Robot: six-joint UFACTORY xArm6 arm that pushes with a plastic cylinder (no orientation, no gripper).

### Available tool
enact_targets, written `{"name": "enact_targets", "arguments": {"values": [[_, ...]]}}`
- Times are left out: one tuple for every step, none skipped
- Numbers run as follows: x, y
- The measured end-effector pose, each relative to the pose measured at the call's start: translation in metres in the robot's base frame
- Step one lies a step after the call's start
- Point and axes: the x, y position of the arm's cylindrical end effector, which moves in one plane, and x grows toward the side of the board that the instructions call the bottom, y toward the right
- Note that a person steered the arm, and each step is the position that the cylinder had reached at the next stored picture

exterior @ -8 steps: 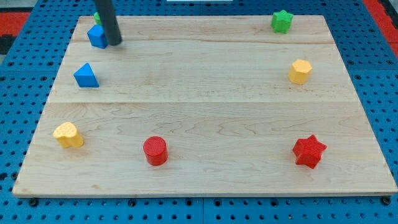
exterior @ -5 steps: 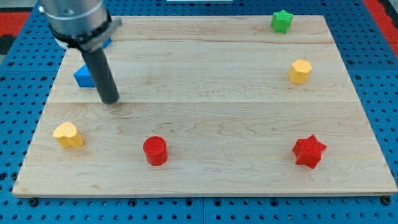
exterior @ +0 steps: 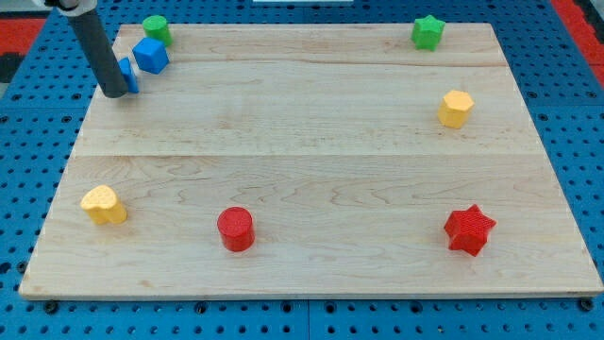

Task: Push green circle towards top center

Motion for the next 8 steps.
{"name": "enact_targets", "arguments": {"values": [[-0.003, -0.044], [-0.031, -0.052], [-0.099, -0.039], [-0.123, -0.022], [-0.113, 0.100], [-0.107, 0.166], [-0.126, 0.106], [-0.138, 0.124]]}}
